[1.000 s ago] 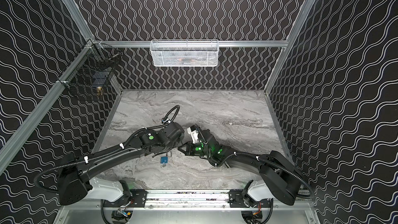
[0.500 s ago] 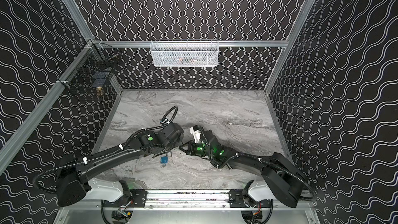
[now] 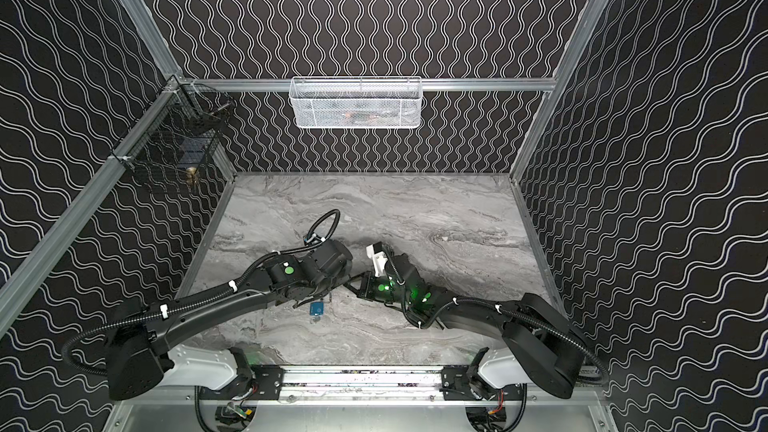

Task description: Unlock with the key

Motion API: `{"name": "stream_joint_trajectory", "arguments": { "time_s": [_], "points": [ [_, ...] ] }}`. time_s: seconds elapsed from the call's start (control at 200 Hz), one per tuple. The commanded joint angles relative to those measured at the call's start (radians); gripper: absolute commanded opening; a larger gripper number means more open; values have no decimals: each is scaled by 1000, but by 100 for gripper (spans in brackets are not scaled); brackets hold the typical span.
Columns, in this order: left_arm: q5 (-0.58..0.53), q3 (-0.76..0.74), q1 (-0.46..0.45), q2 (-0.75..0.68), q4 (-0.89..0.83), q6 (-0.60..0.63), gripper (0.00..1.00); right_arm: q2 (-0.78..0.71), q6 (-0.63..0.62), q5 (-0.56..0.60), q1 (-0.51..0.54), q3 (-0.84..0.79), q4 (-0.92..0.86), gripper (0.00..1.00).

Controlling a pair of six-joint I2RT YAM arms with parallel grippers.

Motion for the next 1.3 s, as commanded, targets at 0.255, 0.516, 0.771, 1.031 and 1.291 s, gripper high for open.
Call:
{"name": "stream_joint_trajectory", "arguments": {
  "time_s": [0.255,0.516,0.771,1.031,1.291],
  "points": [
    [-34,12,1,-27,16,-110,0,-19,9,73,45,-37,36,0],
    [-31,-12,1,-44,33,-134,0,-58,-7,149,46,-33,13,0],
    [-36,-24,1,-57,44,-167,0,-38,-5,158,60,-16,15,0],
    [-29,-35,1,-62,48,-188,0,-34,0,190,72,-9,18,0],
    [-10,-52,1,-69,66,-200,0,-29,-6,208,74,-5,15,0]
  ]
}}
